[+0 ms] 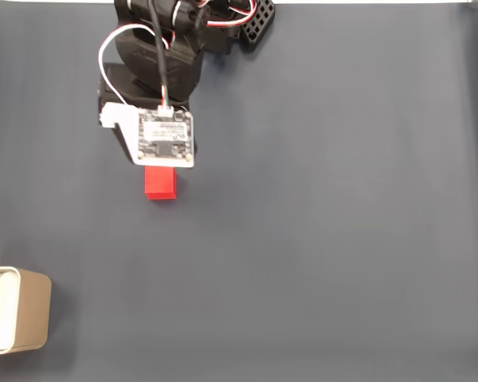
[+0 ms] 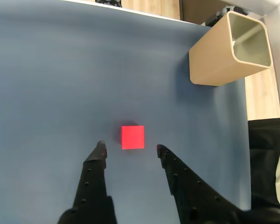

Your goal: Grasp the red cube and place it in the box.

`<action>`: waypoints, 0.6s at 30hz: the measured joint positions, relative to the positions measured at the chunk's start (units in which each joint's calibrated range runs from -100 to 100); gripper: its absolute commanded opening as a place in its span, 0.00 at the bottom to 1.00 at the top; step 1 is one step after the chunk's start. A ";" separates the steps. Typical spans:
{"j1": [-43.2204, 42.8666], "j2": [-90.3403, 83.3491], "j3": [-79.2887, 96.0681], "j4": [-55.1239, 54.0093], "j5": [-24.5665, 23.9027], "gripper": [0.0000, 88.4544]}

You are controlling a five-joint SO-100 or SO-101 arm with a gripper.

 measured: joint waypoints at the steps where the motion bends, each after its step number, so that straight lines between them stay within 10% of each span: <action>1: -0.15 0.17 0.63 -0.48 0.00 0.31; 18: 0.30 4.52 5.88 -9.39 -0.59 0.34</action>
